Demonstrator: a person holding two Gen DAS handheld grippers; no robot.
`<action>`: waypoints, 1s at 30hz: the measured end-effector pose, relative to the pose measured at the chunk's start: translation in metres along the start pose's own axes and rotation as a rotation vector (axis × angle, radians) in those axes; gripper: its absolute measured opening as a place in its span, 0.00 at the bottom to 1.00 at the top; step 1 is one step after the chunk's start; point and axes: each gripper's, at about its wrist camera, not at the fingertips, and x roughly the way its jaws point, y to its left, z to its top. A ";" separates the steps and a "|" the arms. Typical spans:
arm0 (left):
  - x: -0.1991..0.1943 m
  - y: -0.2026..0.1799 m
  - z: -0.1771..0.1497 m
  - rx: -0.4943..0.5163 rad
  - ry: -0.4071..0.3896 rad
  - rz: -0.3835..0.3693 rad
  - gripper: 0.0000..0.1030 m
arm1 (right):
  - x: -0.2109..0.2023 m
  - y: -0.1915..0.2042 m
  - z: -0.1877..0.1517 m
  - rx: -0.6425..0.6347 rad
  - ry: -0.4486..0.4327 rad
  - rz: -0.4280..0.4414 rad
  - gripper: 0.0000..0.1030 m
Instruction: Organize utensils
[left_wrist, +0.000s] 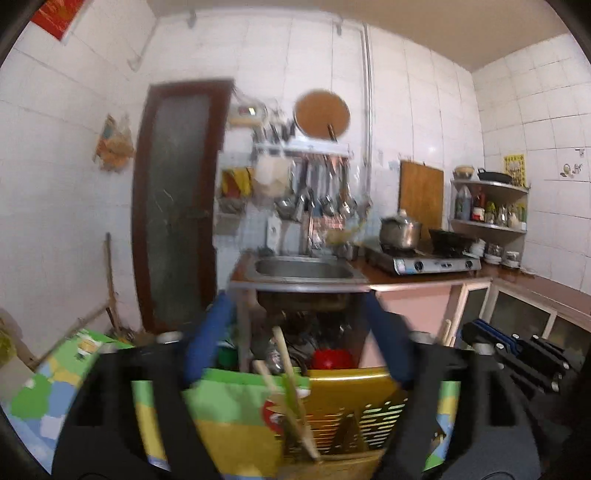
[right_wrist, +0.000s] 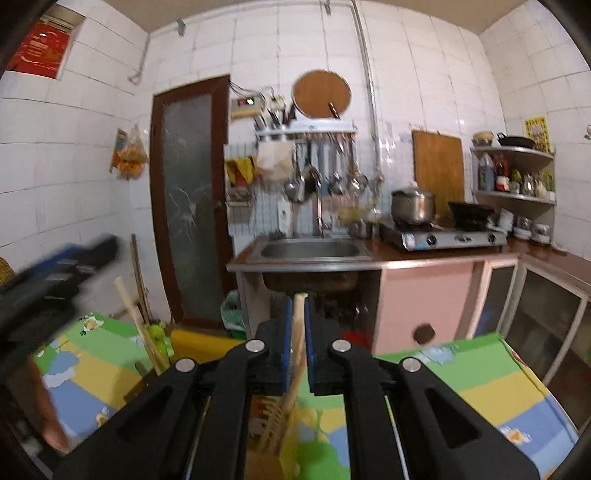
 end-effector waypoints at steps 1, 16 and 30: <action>-0.008 0.002 0.004 0.018 -0.006 0.012 0.89 | -0.003 -0.003 0.001 0.004 0.017 -0.009 0.07; -0.181 0.051 -0.078 0.004 0.181 0.035 0.95 | -0.149 0.002 -0.093 0.018 0.119 -0.028 0.93; -0.209 0.066 -0.153 -0.050 0.230 0.061 0.95 | -0.204 0.040 -0.164 -0.022 0.057 -0.063 0.96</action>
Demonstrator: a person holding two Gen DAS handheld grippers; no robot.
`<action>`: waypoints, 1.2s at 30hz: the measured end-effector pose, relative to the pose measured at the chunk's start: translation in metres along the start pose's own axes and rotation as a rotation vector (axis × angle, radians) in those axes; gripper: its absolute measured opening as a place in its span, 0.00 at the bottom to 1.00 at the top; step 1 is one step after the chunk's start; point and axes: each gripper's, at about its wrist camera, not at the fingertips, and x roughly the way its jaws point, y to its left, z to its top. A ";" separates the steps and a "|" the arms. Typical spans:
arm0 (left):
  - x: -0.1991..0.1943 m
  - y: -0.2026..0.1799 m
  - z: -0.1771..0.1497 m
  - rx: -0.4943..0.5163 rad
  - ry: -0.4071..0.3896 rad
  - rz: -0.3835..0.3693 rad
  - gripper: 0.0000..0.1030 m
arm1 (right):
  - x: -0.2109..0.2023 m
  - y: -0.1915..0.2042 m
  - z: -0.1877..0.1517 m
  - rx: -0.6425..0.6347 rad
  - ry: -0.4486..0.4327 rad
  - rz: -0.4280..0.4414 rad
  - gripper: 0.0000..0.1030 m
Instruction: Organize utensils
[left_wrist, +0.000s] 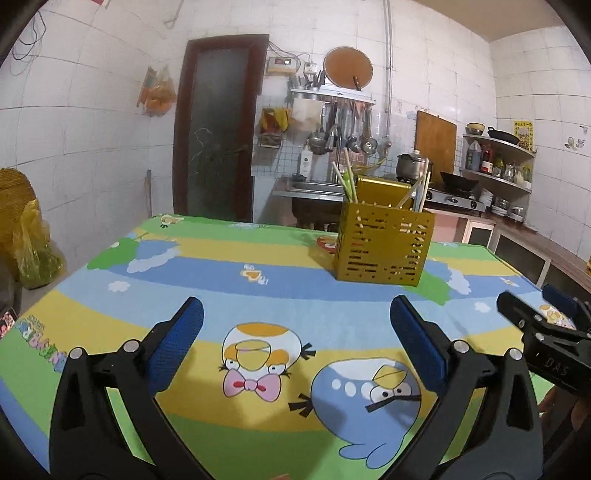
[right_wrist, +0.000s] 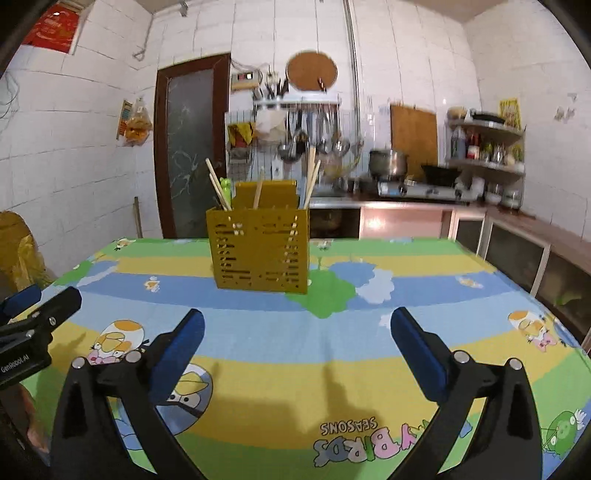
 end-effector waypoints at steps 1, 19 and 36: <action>0.000 0.000 -0.004 0.003 -0.005 0.007 0.95 | -0.001 0.002 -0.001 -0.008 -0.014 0.001 0.96; -0.001 -0.003 -0.005 0.008 -0.023 0.037 0.95 | 0.000 0.005 -0.004 -0.008 -0.005 0.007 0.96; -0.004 -0.004 -0.006 0.014 -0.026 0.058 0.95 | -0.008 0.009 -0.005 -0.018 -0.037 -0.012 0.96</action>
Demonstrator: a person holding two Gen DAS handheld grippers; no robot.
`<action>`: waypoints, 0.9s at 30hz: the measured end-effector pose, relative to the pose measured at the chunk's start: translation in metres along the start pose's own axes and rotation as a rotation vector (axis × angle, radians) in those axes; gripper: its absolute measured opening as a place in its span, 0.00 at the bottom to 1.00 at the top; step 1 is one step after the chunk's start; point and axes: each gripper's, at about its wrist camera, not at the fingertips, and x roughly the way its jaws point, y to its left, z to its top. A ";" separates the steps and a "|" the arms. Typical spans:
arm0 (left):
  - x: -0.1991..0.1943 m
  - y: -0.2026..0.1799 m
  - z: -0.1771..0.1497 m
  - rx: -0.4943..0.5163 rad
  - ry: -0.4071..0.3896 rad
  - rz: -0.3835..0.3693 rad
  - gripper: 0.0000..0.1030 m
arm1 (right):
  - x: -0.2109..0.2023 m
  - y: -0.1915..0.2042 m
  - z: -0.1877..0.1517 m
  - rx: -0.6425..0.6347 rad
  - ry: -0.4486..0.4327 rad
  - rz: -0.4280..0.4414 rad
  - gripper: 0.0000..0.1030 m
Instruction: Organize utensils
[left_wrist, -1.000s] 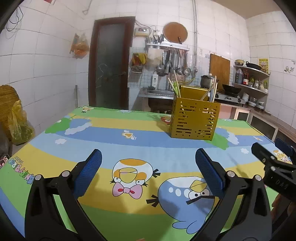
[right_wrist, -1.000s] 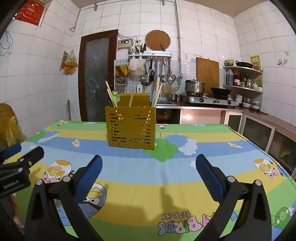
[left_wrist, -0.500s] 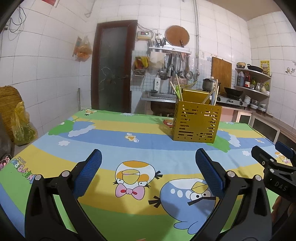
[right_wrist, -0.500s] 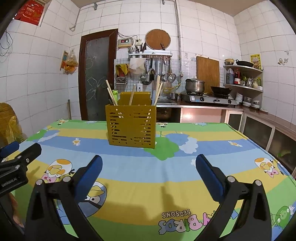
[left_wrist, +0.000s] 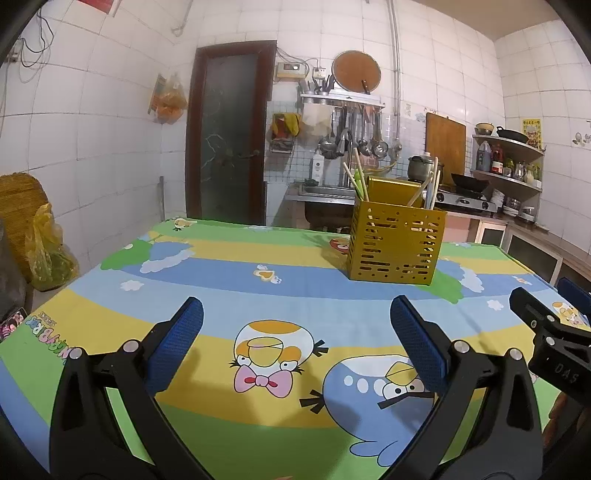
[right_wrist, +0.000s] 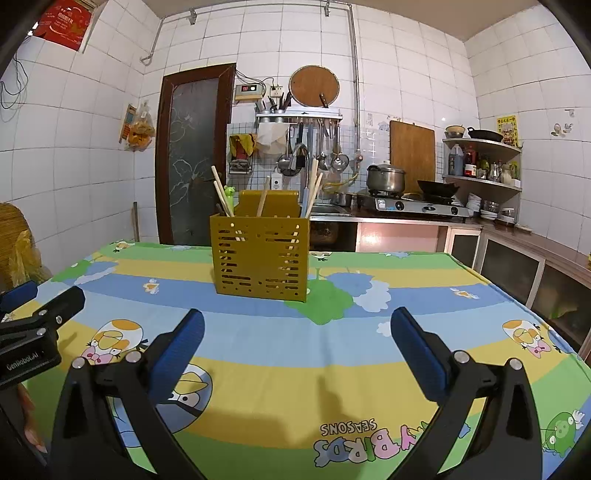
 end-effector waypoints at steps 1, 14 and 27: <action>-0.001 0.000 0.000 0.002 -0.003 0.001 0.95 | 0.000 0.000 0.000 0.000 -0.001 0.000 0.96; -0.006 -0.006 0.000 0.025 -0.030 0.010 0.95 | -0.002 0.000 0.001 -0.004 -0.007 -0.003 0.96; -0.007 -0.007 0.000 0.031 -0.039 0.015 0.95 | -0.003 0.000 0.001 -0.005 -0.008 -0.003 0.96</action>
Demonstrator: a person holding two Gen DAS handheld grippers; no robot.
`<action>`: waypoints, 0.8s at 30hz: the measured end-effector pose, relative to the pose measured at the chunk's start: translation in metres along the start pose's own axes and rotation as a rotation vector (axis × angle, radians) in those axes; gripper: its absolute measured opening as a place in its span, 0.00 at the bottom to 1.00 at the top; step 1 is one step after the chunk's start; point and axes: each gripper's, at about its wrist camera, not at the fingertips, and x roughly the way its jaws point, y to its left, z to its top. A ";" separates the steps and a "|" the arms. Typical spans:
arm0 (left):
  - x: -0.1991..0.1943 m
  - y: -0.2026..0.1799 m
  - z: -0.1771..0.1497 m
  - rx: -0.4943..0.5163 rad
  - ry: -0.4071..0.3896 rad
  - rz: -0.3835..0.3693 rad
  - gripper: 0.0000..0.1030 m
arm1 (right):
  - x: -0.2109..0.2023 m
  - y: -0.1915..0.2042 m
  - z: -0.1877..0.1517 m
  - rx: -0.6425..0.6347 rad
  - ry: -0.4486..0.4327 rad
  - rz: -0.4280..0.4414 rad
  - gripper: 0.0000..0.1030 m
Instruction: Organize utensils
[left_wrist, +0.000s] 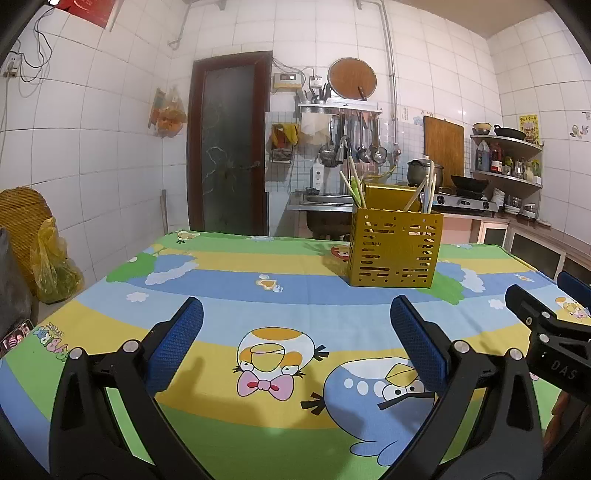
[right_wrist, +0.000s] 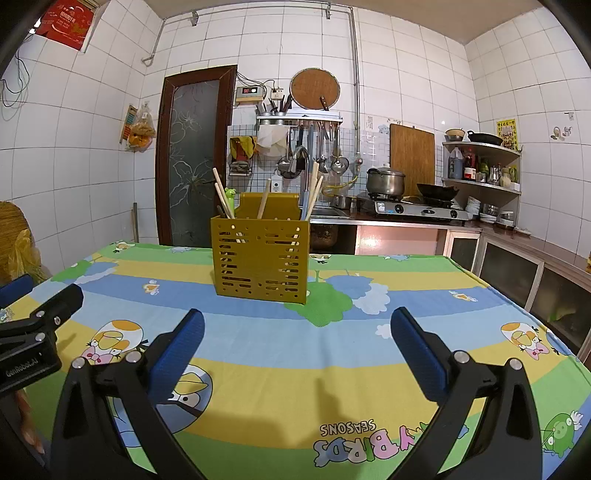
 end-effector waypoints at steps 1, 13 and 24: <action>0.000 0.000 0.000 -0.001 0.000 -0.001 0.95 | 0.000 0.000 0.000 0.000 -0.001 0.000 0.96; -0.003 -0.003 -0.001 0.015 -0.015 0.004 0.95 | -0.001 0.000 0.000 -0.001 -0.002 0.000 0.96; -0.004 -0.004 -0.001 0.016 -0.018 0.005 0.95 | -0.001 0.000 0.000 0.000 -0.003 -0.001 0.96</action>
